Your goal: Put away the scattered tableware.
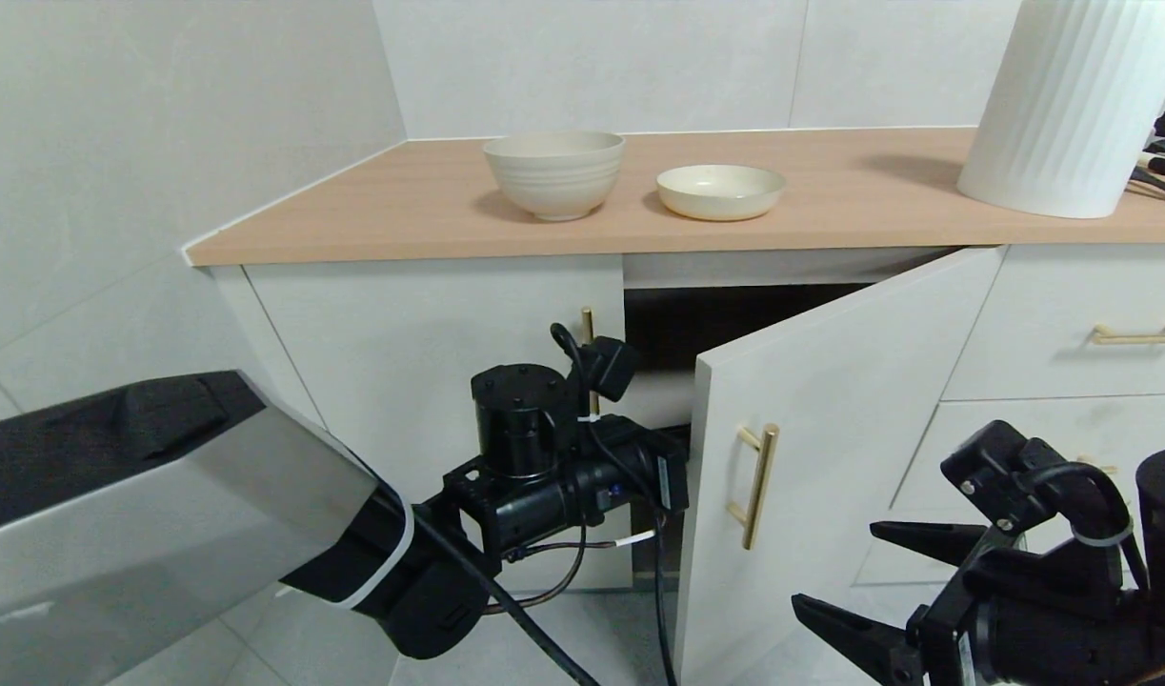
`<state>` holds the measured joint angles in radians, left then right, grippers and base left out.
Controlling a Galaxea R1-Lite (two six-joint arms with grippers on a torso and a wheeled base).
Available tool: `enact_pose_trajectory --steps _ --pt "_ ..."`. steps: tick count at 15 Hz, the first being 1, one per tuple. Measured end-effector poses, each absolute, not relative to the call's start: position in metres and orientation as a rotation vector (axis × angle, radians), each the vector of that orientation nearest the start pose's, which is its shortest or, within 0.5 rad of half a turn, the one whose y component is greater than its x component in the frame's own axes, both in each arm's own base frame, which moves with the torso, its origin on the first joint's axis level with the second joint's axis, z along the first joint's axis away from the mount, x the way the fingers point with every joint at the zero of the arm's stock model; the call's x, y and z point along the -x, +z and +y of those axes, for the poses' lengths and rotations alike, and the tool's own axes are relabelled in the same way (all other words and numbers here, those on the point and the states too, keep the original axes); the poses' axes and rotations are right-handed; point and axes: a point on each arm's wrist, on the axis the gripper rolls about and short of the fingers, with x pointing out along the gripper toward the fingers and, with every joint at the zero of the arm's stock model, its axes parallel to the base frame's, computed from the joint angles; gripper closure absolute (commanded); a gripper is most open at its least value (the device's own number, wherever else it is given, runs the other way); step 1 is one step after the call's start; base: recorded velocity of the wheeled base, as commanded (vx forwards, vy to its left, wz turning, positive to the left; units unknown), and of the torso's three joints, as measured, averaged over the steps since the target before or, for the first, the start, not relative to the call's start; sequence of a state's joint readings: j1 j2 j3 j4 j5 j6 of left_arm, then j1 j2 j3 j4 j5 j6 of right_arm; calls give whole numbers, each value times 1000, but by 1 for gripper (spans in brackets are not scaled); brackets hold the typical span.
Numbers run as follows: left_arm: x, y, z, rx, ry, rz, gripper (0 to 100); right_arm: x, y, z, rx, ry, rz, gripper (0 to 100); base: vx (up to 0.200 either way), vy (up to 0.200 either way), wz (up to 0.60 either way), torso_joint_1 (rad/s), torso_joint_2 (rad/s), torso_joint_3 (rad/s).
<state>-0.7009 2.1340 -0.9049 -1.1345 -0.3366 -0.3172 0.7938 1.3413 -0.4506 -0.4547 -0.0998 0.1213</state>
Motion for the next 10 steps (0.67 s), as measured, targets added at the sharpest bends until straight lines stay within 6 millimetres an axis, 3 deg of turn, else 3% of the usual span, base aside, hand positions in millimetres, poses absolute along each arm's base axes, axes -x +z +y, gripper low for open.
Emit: enact_pose_trajectory --steps 3,10 --pt "-298 105 -262 269 -1010 272 100 -136 160 137 80 661 444 0 -200 0 0 7 2 2" --pt "-306 103 -267 271 -1006 259 100 -133 161 137 79 675 437 0 0 0 0 0 0 0"
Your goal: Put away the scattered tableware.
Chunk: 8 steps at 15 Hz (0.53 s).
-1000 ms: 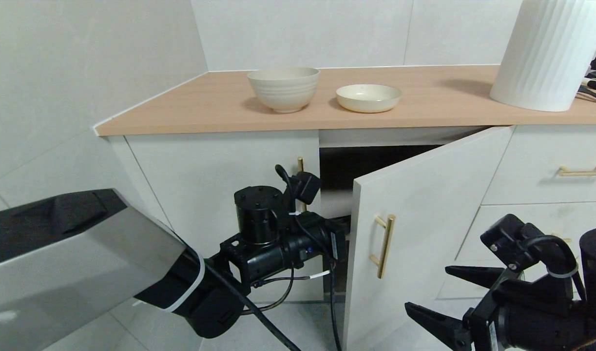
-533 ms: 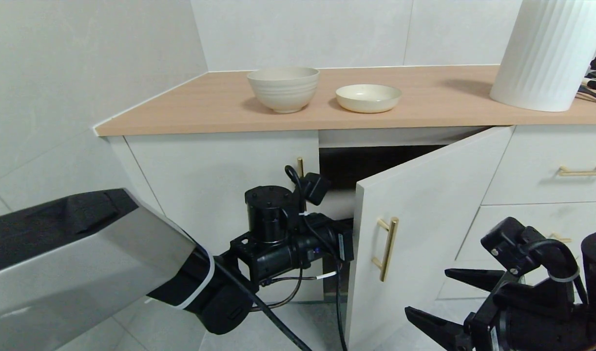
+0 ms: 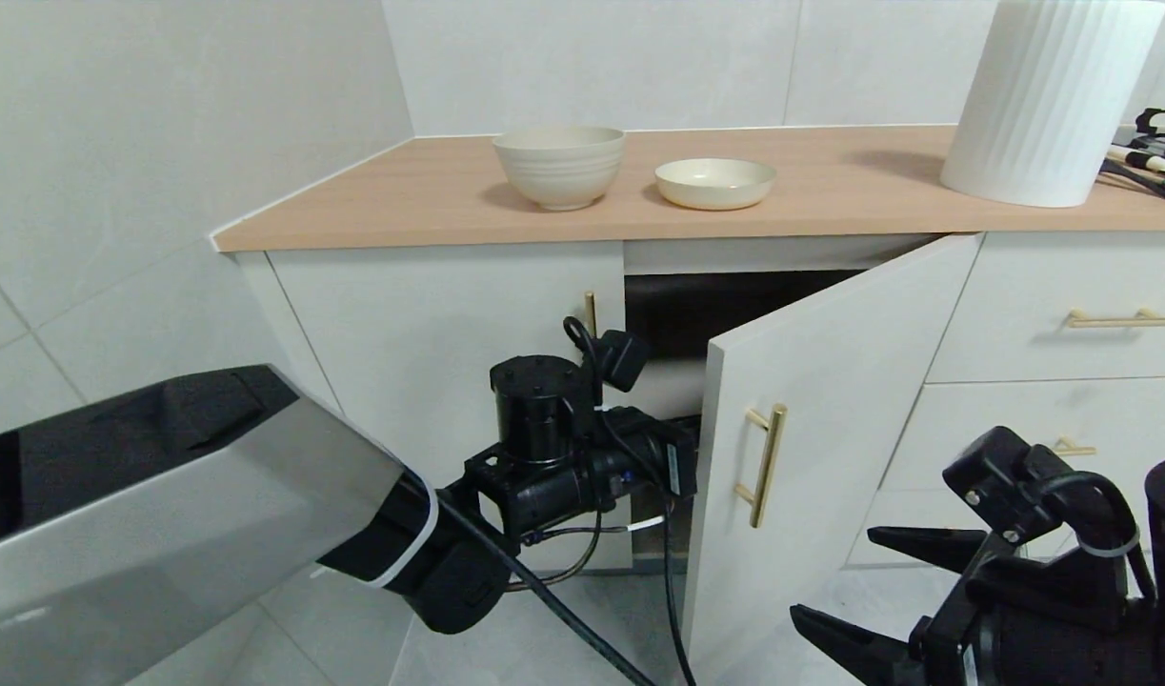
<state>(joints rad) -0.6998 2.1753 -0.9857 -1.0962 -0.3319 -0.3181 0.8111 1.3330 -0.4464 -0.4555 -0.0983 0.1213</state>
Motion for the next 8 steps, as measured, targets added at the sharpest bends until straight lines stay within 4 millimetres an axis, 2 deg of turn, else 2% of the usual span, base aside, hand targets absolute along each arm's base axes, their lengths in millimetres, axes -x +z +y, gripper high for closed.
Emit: enact_pose_trajectory --steps 2,4,6,7,8 --pt "-303 102 -273 270 -1026 260 100 -129 161 138 75 718 439 0 0 0 0 0 0 0" --pt "-291 102 -285 266 -1066 260 100 -121 163 137 51 854 446 0 0 0 0 0 0 0" --pt "-256 101 -304 257 -1199 276 100 -108 167 131 22 1005 435 0 0 0 0 0 0 0" --pt "-236 101 -309 249 -1306 300 100 -102 169 128 12 1064 423 0 0 0 0 0 0 0" --pt "-226 103 -308 245 -1352 309 100 -98 170 124 17 1088 408 0 0 0 0 0 0 0"
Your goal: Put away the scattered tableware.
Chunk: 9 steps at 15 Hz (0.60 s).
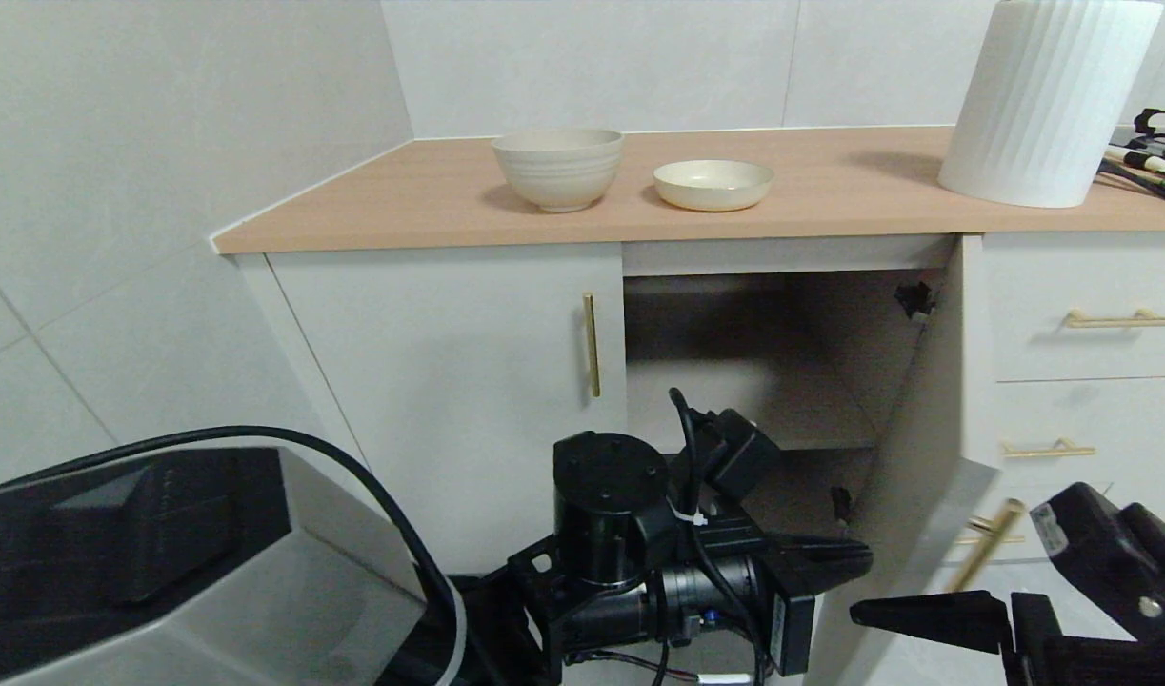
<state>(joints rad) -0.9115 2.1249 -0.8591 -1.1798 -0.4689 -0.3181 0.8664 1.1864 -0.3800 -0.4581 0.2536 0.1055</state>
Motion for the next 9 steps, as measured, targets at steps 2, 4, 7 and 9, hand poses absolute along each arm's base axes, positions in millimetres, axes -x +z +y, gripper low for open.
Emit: enact_pose_trajectory --steps 2,4,7,9 --pt "-235 106 -296 252 -1313 299 100 -94 171 120 35 1100 375 0 0 0 0 0 0 0" --pt "-250 111 -282 261 -1257 277 100 -93 173 119 31 1097 360 0 0 0 0 0 0 0" --pt "-254 119 -266 261 -1219 280 100 -99 180 119 12 1020 341 0 0 0 0 0 0 0" --pt "-255 126 -246 250 -1168 320 100 -109 182 121 -1 893 344 0 0 0 0 0 0 0"
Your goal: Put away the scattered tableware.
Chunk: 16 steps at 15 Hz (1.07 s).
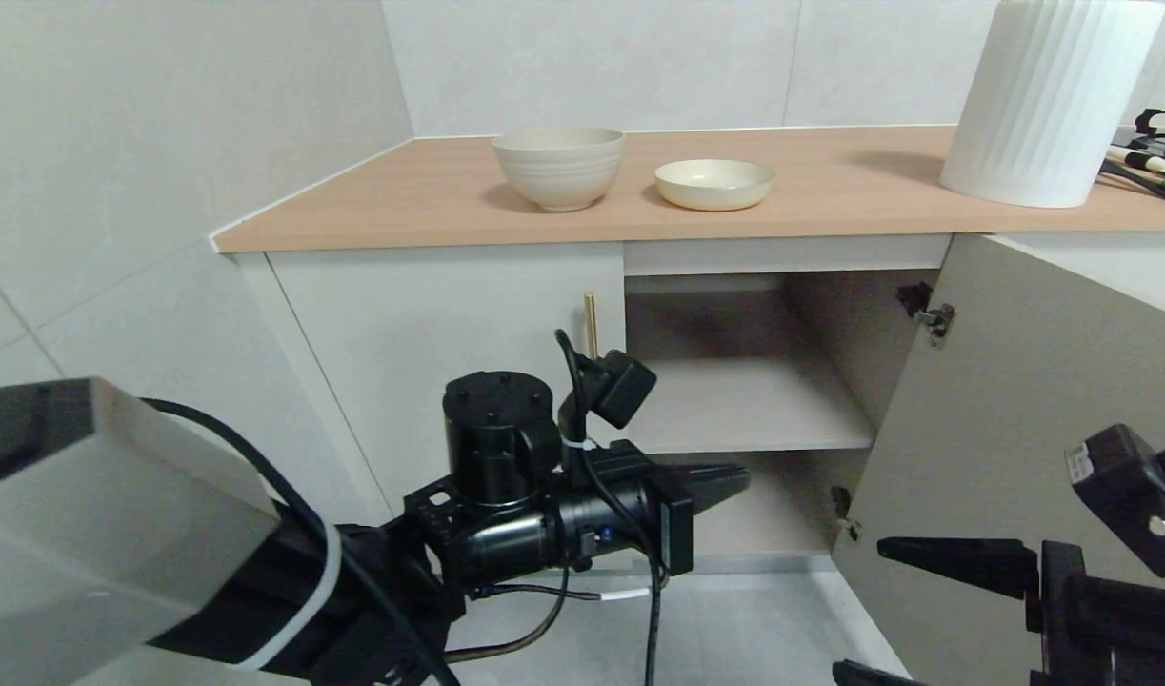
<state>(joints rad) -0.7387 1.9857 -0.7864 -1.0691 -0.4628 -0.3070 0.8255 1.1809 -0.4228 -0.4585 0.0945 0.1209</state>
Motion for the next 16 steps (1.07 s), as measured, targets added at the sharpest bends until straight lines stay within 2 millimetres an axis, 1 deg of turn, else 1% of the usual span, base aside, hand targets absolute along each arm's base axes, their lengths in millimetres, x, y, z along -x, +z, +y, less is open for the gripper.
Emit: enact_pose_trajectory --steps 3,7,8,9,12,13,16 --pt "-253 143 -208 218 -1077 370 100 -121 180 127 22 746 353 0 0 0 0 0 0 0" --pt "-235 169 -157 216 -965 404 100 -140 189 139 18 696 343 0 0 0 0 0 0 0" --pt "-231 175 -142 222 -929 392 100 -147 195 143 9 685 329 0 0 0 0 0 0 0" --pt "-227 179 -130 228 -898 385 0 -155 200 147 10 671 338 0 0 0 0 0 0 0" --pt "-215 188 -98 244 -807 337 0 -179 210 160 8 644 379 0 0 0 0 0 0 0" --pt "-213 192 -90 248 -778 317 0 -188 213 165 11 635 394 0 0 0 0 0 0 0" --pt "-207 198 -81 249 -718 277 0 -207 216 173 20 601 481 0 0 0 0 0 0 0"
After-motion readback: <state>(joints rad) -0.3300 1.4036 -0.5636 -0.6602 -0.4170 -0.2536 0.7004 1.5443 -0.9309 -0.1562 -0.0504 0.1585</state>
